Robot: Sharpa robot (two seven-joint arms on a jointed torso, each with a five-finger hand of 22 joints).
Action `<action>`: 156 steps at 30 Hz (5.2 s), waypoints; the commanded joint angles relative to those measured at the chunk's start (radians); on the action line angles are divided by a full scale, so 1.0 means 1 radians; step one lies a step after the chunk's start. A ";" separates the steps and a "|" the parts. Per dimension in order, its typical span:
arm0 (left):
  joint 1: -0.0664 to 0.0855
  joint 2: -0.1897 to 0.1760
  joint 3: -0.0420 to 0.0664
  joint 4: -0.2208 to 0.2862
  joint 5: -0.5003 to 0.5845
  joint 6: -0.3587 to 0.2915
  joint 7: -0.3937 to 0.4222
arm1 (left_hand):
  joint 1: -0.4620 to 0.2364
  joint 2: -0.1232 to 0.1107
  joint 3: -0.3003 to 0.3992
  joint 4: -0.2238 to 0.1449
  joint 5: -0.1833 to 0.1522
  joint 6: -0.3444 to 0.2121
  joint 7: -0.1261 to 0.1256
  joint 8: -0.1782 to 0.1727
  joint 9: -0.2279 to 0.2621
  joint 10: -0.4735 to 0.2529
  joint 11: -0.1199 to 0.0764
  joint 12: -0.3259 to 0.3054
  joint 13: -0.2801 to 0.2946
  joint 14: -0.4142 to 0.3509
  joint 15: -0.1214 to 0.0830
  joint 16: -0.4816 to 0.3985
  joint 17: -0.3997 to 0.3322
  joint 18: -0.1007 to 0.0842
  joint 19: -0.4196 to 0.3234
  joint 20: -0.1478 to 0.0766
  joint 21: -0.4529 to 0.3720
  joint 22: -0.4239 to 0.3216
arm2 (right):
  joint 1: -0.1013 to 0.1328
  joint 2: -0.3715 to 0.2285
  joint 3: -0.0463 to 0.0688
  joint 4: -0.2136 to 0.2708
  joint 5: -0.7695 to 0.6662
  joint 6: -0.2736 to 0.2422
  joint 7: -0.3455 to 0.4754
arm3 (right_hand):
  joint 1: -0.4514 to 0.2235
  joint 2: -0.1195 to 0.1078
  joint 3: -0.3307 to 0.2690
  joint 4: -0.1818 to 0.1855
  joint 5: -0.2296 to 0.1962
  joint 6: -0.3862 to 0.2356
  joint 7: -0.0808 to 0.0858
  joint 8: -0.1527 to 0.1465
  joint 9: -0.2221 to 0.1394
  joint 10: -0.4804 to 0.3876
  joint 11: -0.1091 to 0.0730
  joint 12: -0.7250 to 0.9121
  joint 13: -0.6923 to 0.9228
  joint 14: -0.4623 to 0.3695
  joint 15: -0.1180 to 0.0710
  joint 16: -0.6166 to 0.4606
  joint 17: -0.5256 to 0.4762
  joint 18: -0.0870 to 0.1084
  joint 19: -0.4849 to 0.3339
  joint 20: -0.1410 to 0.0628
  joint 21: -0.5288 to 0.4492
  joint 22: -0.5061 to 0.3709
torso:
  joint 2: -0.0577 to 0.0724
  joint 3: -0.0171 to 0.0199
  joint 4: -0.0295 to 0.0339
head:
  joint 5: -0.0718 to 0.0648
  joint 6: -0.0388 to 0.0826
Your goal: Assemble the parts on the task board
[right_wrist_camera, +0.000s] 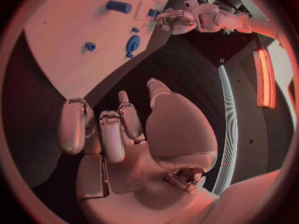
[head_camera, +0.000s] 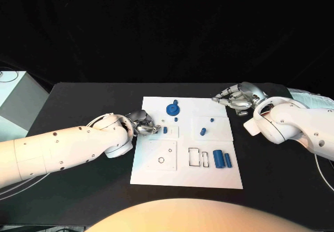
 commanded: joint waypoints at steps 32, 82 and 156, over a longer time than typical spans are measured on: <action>0.001 -0.006 0.018 -0.009 0.182 0.135 -0.008 | 0.061 -0.018 -0.049 -0.035 0.005 -0.008 0.007 -0.005 -0.004 -0.020 0.002 -0.011 -0.014 0.077 -0.001 -0.010 0.148 -0.013 -0.012 -0.003 -0.017 -0.015 | -0.007 0.002 0.000 -0.003 -0.001 0.005 0.008 | -0.005 0.001 -0.004 0.001 0.004 -0.005 0.000 0.004 -0.001 -0.005 0.002 0.002 0.045 0.078 0.005 -0.005 0.185 0.016 -0.007 -0.001 -0.005 0.085 | 0.000 0.0001 0.0003 | 0.000 0.000; 0.019 -0.028 0.036 0.001 0.338 0.158 0.030 | -0.006 0.130 0.343 -0.294 0.004 -0.031 0.018 0.035 0.004 -0.018 0.009 -0.014 -0.019 0.079 0.005 -0.007 0.155 -0.009 -0.026 -0.004 -0.014 -0.016 | -0.008 0.001 0.000 -0.003 0.000 0.008 0.007 | -0.008 0.005 -0.010 0.000 0.005 -0.006 0.000 0.006 -0.002 -0.004 0.002 0.003 0.045 0.079 0.005 -0.004 0.188 0.016 -0.006 -0.001 -0.004 0.086 | 0.000 0.0009 -0.0006 | 0.003 0.000; 0.047 0.008 0.036 -0.008 0.092 0.324 -0.055 | -0.119 0.214 0.330 -0.334 -0.013 0.017 0.012 -0.006 -0.010 0.009 0.005 0.010 0.031 0.083 0.003 0.003 0.173 -0.011 -0.023 0.000 -0.009 -0.006 | -0.011 0.005 -0.001 -0.008 -0.001 0.008 0.006 | -0.006 0.006 -0.012 -0.001 0.007 -0.006 -0.001 0.008 -0.002 -0.002 0.001 0.005 0.047 0.079 0.005 -0.005 0.187 0.016 -0.006 -0.001 -0.005 0.086 | 0.001 0.0002 0.0002 | -0.006 0.000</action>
